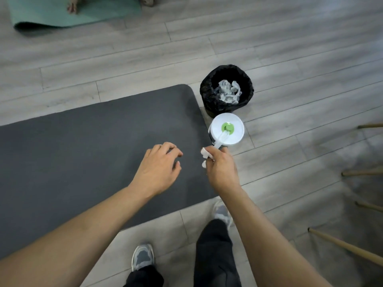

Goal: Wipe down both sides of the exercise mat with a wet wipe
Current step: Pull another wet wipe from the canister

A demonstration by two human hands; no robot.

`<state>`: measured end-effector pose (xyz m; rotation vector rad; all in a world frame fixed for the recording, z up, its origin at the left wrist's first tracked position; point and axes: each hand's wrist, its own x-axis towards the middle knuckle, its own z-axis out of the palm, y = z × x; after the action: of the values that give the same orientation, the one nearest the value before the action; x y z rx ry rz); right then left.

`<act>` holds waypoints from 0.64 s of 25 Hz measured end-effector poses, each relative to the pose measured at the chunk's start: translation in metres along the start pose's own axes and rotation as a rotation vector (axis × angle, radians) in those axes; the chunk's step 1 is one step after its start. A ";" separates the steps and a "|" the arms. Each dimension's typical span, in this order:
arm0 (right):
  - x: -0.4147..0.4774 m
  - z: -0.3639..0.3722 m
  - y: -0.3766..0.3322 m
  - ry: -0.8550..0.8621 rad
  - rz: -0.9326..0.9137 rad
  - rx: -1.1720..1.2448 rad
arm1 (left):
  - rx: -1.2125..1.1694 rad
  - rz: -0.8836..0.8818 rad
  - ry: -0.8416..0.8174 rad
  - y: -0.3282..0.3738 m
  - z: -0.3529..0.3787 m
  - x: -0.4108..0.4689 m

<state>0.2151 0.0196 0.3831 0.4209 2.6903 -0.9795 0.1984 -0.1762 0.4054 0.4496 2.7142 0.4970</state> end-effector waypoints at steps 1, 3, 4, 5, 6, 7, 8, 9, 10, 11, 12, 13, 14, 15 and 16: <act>0.011 -0.011 0.004 0.002 -0.014 0.034 | 0.007 0.004 0.016 0.007 -0.001 0.011; 0.041 -0.029 0.016 0.034 -0.018 0.080 | 0.003 0.008 0.054 0.024 0.002 0.042; 0.056 -0.038 0.023 0.047 -0.004 0.103 | -0.002 0.001 0.066 0.033 0.005 0.059; 0.077 -0.046 0.034 0.054 0.006 0.123 | 0.000 -0.004 0.080 0.043 0.011 0.081; 0.097 -0.053 0.044 0.046 0.013 0.129 | -0.001 -0.011 0.093 0.053 0.017 0.102; 0.116 -0.059 0.055 0.040 0.012 0.132 | -0.007 -0.024 0.102 0.062 0.023 0.121; 0.134 -0.066 0.066 0.041 0.002 0.119 | -0.018 -0.034 0.105 0.071 0.029 0.139; 0.151 -0.074 0.078 0.049 -0.017 0.110 | -0.027 -0.035 0.104 0.080 0.034 0.157; 0.172 -0.084 0.091 0.060 -0.039 0.091 | -0.028 -0.035 0.103 0.090 0.039 0.178; 0.191 -0.091 0.102 0.082 -0.058 0.061 | -0.025 -0.037 0.103 0.097 0.043 0.195; 0.211 -0.099 0.112 0.108 -0.063 0.017 | -0.023 -0.037 0.110 0.104 0.046 0.211; 0.232 -0.107 0.121 0.129 -0.058 -0.014 | -0.020 -0.041 0.114 0.109 0.049 0.229; 0.250 -0.114 0.125 0.135 -0.036 -0.017 | -0.023 -0.055 0.117 0.114 0.050 0.244; 0.272 -0.121 0.131 0.138 -0.020 -0.006 | -0.024 -0.070 0.123 0.117 0.051 0.261; 0.290 -0.127 0.133 0.131 -0.005 0.003 | -0.018 -0.080 0.124 0.121 0.052 0.274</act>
<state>-0.0245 0.2533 0.3055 0.4951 2.8076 -0.9904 0.0033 0.0451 0.3319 0.3141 2.8308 0.5444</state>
